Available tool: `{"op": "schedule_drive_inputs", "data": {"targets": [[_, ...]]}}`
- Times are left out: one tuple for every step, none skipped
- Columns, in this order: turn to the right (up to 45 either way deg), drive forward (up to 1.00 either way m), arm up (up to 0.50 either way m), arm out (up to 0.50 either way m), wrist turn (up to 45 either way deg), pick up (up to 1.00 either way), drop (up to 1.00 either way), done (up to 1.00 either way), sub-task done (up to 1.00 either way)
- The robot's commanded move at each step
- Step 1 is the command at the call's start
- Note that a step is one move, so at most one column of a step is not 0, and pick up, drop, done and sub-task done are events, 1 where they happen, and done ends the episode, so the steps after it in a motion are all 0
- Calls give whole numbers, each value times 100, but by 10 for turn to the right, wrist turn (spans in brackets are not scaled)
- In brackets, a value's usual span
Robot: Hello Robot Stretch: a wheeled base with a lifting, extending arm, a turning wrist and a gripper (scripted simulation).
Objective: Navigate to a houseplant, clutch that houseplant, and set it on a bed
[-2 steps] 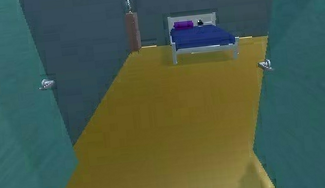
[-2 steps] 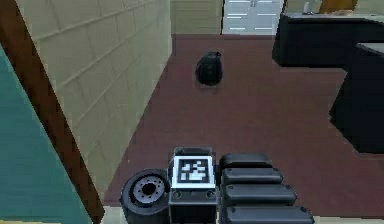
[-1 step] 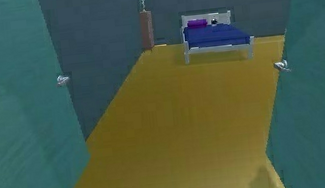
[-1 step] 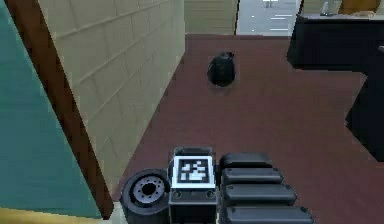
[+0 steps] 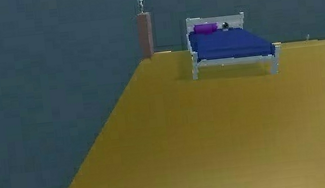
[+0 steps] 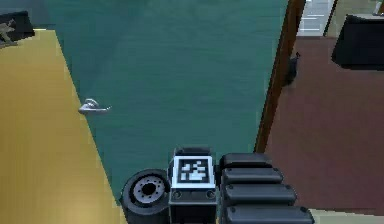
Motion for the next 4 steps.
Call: {"op": "schedule_drive_inputs", "data": {"targets": [[0,100,0,0,0,0,0,0,0],[0,100,0,0,0,0,0,0,0],[0,100,0,0,0,0,0,0,0],[60,0,0,0,0,0,0,0,0]]}}
